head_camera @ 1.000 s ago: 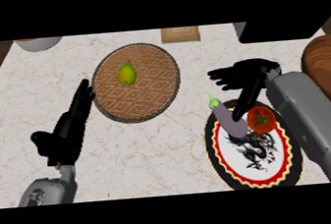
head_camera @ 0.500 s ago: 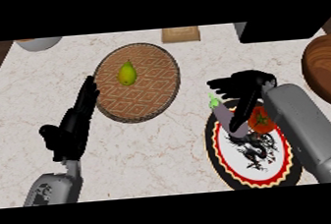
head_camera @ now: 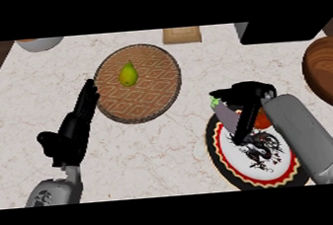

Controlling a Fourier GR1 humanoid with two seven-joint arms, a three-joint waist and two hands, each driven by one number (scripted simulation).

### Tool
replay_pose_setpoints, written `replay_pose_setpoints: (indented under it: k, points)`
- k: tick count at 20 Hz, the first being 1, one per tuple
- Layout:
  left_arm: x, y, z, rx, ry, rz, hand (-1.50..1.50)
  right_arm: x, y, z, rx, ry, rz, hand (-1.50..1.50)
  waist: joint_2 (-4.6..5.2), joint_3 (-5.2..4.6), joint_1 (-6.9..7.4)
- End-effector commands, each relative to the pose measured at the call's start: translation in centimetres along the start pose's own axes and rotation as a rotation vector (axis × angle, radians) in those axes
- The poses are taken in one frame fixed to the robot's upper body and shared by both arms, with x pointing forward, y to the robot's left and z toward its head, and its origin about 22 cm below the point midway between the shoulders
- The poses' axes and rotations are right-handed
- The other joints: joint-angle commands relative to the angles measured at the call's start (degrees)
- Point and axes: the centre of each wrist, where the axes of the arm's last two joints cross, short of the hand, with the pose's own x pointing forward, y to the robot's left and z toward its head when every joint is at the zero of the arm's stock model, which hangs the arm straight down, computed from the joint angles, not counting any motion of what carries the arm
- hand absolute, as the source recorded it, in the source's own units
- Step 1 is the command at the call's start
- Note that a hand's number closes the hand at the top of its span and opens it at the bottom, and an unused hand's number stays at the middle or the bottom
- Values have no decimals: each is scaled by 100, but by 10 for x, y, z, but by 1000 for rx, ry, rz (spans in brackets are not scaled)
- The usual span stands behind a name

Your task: Pick the eggplant from the plate and place it in the bowl

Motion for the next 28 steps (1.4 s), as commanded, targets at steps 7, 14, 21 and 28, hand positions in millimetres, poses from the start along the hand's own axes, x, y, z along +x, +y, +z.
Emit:
replay_pose_setpoints:
  k: [7, 14, 21, 28]
  points:
    - [-13, -2, -10, 2, 7, 1, 0, -15, 5, 2, 157, -113, 150, 150, 69, 33, -20]
    - [5, 11, 4, 38, 12, -1, 0, -42, 22, 37, 125, -315, 221, 150, -26, 37, -163]
    - [-14, 32, 11, 133, 51, 5, 0, -73, -9, 154, 36, -712, 298, 150, -137, 81, -818]
    - [-19, 34, 20, 136, 62, 0, 0, -101, -1, 213, -95, -1075, 241, 150, -125, 89, -834]
